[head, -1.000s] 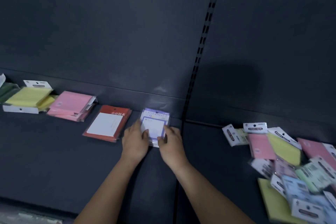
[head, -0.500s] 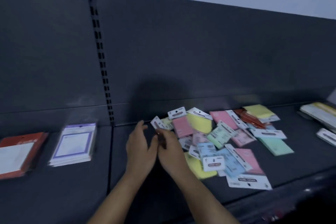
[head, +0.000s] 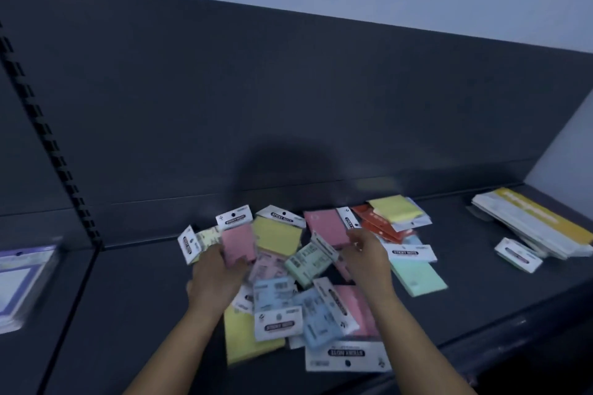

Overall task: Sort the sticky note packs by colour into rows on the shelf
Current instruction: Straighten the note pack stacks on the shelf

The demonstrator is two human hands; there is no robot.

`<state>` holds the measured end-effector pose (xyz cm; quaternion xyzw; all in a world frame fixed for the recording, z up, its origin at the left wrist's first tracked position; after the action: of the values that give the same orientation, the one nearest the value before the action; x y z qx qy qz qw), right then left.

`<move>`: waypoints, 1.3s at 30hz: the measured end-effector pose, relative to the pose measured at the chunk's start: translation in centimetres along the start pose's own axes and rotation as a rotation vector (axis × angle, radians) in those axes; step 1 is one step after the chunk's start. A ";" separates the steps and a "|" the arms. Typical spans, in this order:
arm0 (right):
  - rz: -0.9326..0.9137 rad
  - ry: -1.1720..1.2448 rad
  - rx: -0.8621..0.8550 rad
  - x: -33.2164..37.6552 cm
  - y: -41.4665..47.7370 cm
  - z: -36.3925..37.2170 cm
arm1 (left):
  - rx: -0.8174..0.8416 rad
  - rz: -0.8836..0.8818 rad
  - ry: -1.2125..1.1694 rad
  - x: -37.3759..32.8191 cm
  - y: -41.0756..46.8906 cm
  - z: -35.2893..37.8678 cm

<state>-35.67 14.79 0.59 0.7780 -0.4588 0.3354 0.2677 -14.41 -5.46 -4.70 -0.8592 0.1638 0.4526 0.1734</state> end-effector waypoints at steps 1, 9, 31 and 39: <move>0.008 -0.045 0.015 -0.6 1.4 0.0 | -0.045 -0.035 0.015 0.1 0.3 0.0; -0.050 -0.632 0.290 -2.0 7.6 5.2 | -0.224 -0.222 -0.070 -0.2 0.2 0.5; -0.029 -0.276 0.379 -0.7 8.3 7.3 | -0.332 -0.104 -0.485 -2.1 -3.0 -1.7; -0.284 0.336 0.278 7.5 5.4 3.5 | -0.440 -0.094 -0.707 -1.7 -4.6 -4.8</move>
<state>-36.91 5.86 4.77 0.7973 -0.2434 0.4788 0.2753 -9.83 -3.30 -0.04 -0.6742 -0.0456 0.7354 0.0517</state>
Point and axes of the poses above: each hand's wrist, its own y-axis towards the middle knuckle, its own z-axis out of the palm, x = y × z, the point moved 10 cm from there along y, towards the middle knuckle, and after that the axes turned 3 degrees about -y, right-handed, at the moved point
